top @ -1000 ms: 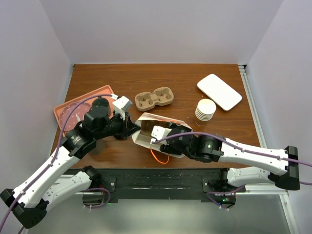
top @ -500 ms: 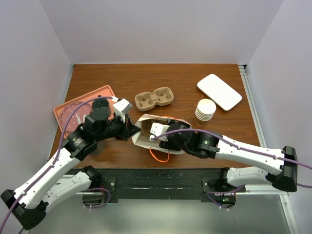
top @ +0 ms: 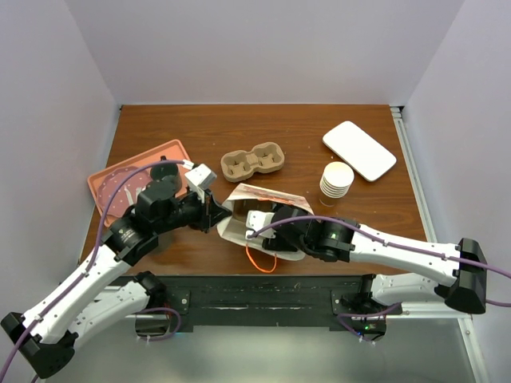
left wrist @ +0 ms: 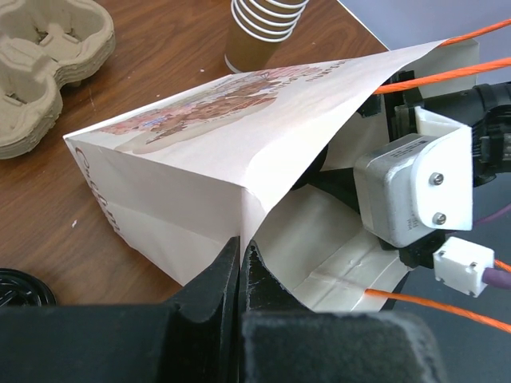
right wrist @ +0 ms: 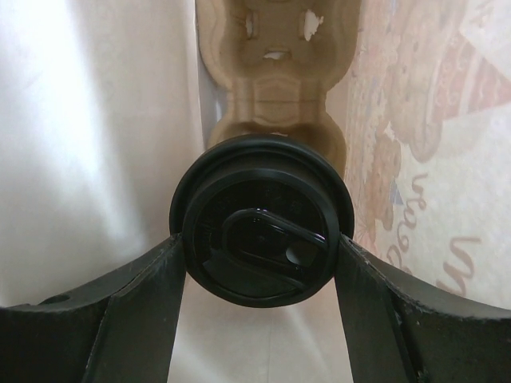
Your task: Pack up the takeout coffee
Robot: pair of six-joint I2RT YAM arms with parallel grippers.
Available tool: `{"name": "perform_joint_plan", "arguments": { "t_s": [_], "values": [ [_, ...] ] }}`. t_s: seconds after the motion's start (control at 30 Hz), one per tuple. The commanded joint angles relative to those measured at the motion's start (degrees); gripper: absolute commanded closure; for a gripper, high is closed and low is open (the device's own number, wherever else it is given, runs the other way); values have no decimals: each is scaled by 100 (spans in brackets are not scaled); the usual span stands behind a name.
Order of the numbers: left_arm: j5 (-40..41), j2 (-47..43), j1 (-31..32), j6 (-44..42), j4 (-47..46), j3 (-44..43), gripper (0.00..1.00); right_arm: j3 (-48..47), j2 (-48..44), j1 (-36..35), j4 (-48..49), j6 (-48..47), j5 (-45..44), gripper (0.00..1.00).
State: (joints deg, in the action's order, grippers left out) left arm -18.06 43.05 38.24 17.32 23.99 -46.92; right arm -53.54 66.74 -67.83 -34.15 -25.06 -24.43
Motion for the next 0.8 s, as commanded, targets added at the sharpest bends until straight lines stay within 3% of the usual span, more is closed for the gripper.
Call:
{"name": "perform_joint_plan", "arguments": {
  "t_s": [0.0,0.77],
  "values": [
    [-119,-156,70,-185,-404,60,100,124,-30,86,374,-438,-115,71],
    [110,-271,87,-554,-412,43,100,151,-302,525,102,-640,693,71]
  ]
}}
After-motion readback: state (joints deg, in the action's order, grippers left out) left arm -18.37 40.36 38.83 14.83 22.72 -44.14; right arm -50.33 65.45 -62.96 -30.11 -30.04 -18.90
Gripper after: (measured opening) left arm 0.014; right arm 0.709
